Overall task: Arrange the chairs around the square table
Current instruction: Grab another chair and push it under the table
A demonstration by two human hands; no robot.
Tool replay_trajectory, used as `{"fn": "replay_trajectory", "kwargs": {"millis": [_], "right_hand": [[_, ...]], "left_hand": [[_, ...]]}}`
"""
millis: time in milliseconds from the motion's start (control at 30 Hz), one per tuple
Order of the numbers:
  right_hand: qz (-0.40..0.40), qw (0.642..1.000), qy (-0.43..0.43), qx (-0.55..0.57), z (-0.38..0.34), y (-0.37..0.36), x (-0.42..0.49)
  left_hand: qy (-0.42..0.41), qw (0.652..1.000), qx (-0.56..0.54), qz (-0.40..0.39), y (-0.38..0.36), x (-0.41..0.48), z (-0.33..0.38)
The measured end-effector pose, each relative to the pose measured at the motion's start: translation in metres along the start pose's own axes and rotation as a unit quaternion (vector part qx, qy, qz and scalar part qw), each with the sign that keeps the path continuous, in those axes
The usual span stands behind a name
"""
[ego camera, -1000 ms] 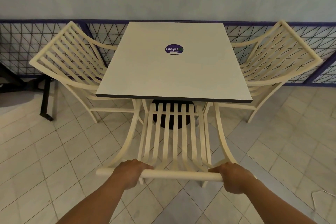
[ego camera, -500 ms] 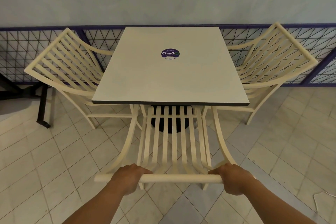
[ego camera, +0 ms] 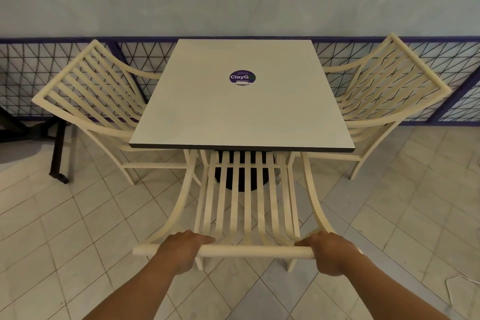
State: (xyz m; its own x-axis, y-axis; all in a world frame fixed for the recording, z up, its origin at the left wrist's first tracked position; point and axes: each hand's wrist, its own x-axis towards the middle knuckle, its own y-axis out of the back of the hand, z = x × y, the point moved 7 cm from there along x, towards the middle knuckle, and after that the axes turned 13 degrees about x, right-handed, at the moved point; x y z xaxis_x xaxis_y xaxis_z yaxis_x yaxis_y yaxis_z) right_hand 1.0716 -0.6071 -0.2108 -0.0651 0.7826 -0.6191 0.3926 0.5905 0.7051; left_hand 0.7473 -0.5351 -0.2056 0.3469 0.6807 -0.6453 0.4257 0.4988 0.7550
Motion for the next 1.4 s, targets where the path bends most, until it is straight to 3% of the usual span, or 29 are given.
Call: {"fn": "replay_trajectory", "kwargs": {"millis": [233, 433, 600, 800, 967, 1167, 1400], "right_hand": [[0.024, 0.999, 0.018, -0.016, -0.020, 0.004, -0.024], [0.037, 0.989, 0.141, 0.009, -0.105, -0.003, -0.067], [-0.053, 0.971, 0.228, -0.044, -0.175, -0.050, -0.094], [-0.169, 0.942, 0.262, -0.124, -0.238, -0.105, -0.108], [-0.211, 0.924, 0.280, -0.151, -0.298, -0.142, -0.118], [-0.229, 0.892, 0.320, -0.223, -0.390, -0.191, -0.129], [-0.225, 0.888, 0.335, -0.219, -0.507, -0.244, -0.141]], "left_hand": [[0.014, 0.998, 0.004, 0.063, -0.007, -0.035, 0.010], [0.026, 0.995, -0.081, 0.049, -0.006, -0.105, 0.036], [0.089, 0.983, -0.160, 0.024, -0.034, -0.179, 0.042], [0.191, 0.942, -0.272, -0.042, -0.108, -0.261, 0.032], [0.260, 0.895, -0.359, -0.051, -0.166, -0.325, 0.014], [0.325, 0.847, -0.421, -0.014, -0.221, -0.387, -0.034], [0.361, 0.815, -0.454, 0.011, -0.279, -0.441, -0.105]]}}
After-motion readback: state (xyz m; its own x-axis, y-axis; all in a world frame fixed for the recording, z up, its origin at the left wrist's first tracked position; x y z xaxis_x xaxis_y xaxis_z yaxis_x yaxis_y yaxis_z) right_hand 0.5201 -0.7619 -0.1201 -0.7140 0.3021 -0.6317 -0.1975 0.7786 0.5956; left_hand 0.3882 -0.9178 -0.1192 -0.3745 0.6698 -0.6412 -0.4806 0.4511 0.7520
